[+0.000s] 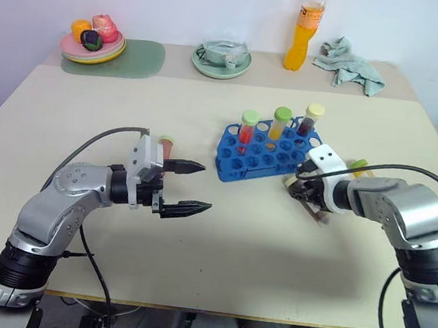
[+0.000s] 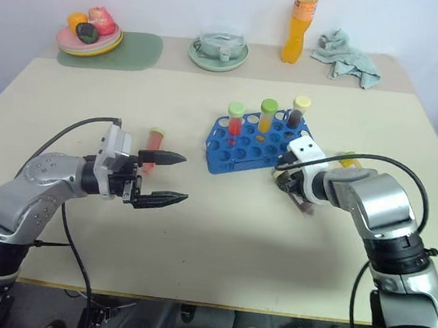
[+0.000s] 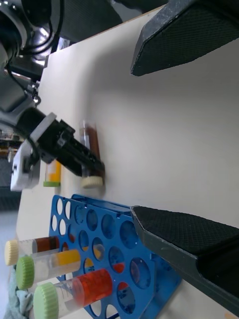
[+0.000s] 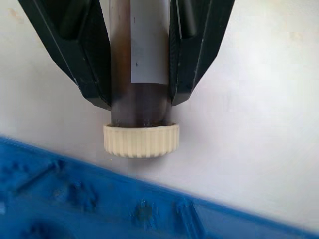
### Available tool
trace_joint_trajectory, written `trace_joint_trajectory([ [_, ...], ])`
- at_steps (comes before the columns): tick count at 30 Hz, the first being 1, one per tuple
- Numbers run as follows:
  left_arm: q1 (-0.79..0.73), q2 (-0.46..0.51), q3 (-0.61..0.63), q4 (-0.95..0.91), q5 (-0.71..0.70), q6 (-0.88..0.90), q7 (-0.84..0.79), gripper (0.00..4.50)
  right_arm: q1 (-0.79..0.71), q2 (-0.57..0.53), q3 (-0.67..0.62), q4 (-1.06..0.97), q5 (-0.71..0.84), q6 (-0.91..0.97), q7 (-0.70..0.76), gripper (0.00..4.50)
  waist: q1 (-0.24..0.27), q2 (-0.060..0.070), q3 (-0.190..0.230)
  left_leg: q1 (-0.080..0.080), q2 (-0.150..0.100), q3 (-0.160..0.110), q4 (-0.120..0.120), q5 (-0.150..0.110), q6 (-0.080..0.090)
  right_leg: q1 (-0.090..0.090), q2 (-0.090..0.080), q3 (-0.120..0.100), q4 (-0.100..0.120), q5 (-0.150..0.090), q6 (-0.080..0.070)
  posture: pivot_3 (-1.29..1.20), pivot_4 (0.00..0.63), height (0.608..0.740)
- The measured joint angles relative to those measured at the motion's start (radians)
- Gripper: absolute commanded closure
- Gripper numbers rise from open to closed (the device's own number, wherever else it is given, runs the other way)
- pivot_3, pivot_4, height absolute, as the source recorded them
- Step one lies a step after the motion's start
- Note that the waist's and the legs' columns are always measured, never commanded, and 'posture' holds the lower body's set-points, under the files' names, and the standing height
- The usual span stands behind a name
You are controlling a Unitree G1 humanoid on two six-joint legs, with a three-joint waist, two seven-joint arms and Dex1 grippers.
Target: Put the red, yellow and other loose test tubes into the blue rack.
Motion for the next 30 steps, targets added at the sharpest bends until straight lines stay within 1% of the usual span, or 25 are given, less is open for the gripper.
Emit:
trace_joint_trajectory([
  [2,0.002,0.001,0.001,0.004,0.0,0.0,0.0,0.24,0.061,-0.032,-0.029,-0.046,0.014,-0.092,0.067,3.29,-0.002,0.0,0.0,0.0,0.0,0.0,0.0,0.0,0.0,0.0,0.0,0.0,0.0,0.0,0.0,0.0,0.15,0.739],
  [4,0.001,0.001,0.0,0.007,0.0,0.0,-0.001,0.24,0.109,-0.025,-0.11,-0.089,0.064,-0.19,0.136,3.29,-0.009,0.0,0.0,0.0,0.0,0.0,0.0,0.0,0.0,0.0,0.0,0.0,0.0,0.0,0.0,0.0,0.15,0.739],
  [6,0.001,0.001,0.0,0.008,0.0,0.0,-0.002,0.24,0.115,0.026,-0.208,-0.11,0.114,-0.291,0.178,3.29,-0.013,0.0,0.0,0.001,0.001,0.0,0.0,0.0,0.0,0.0,0.001,0.0,0.0,0.0,0.0,0.0,0.15,0.739],
  [9,0.002,0.001,0.001,0.009,0.0,-0.001,-0.005,0.24,0.087,0.138,-0.305,-0.089,0.137,-0.437,0.155,3.29,-0.007,0.0,0.0,0.001,0.001,0.0,0.0,0.0,0.0,0.001,0.001,0.0,0.0,0.0,0.0,0.0,0.15,0.739],
  [12,0.0,-0.005,0.0,0.02,0.0,-0.001,-0.006,0.24,0.037,0.269,-0.349,0.003,0.136,-0.601,0.117,3.29,-0.006,0.0,0.0,0.001,0.001,0.0,0.0,0.0,0.0,0.001,0.001,0.0,0.0,0.0,0.0,0.0,0.15,0.739],
  [15,-0.006,-0.009,0.0,0.038,0.003,-0.002,-0.008,0.24,-0.002,0.394,-0.353,0.125,0.082,-0.82,0.064,3.29,-0.006,0.0,0.0,0.001,0.001,-0.001,0.0,0.001,-0.001,0.001,0.005,0.001,0.0,0.0,0.0,0.0,0.15,0.739],
  [16,-0.009,-0.01,0.0,0.041,0.004,-0.004,-0.009,0.24,-0.015,0.431,-0.356,0.175,0.064,-0.888,0.041,3.29,-0.007,0.0,0.0,0.002,0.001,-0.001,0.0,0.003,-0.005,0.001,0.006,0.001,0.0,0.001,0.0,0.0,0.15,0.739],
  [19,-0.024,-0.019,-0.001,0.055,0.011,-0.011,-0.008,0.24,-0.043,0.538,-0.389,0.349,0.027,-1.102,-0.011,3.29,-0.007,0.0,0.0,0.002,0.002,-0.002,-0.001,0.004,-0.006,0.001,0.008,0.003,0.0,0.002,-0.001,0.0,0.15,0.739],
  [21,-0.026,-0.028,-0.001,0.057,0.018,-0.014,-0.006,0.24,-0.045,0.574,-0.401,0.439,0.015,-1.208,-0.026,3.29,-0.008,0.0,0.0,0.002,0.002,-0.001,-0.001,0.004,-0.007,0.0,0.009,0.005,0.0,0.002,-0.001,0.0,0.15,0.739],
  [24,-0.025,-0.053,0.0,0.059,0.028,-0.031,0.021,0.24,-0.047,0.62,-0.431,0.562,0.012,-1.355,-0.021,3.29,-0.01,0.0,0.0,0.004,0.003,-0.001,-0.004,0.005,-0.008,0.0,0.014,0.013,0.0,0.002,-0.001,0.0,0.15,0.739],
  [26,-0.023,-0.076,0.0,0.059,0.035,-0.039,0.043,0.24,-0.043,0.638,-0.438,0.606,0.018,-1.415,-0.006,3.29,-0.011,0.0,0.0,0.006,0.003,-0.001,-0.007,0.006,-0.01,0.0,0.014,0.015,0.001,0.002,-0.001,0.0,0.15,0.739],
  [30,-0.007,-0.088,0.0,0.059,0.047,-0.055,0.066,0.24,-0.033,0.635,-0.444,0.642,0.034,-1.482,0.032,3.29,-0.012,0.0,0.0,0.009,0.003,-0.001,-0.009,0.006,-0.011,0.0,0.015,0.017,0.002,0.002,-0.002,0.0,0.15,0.739],
])
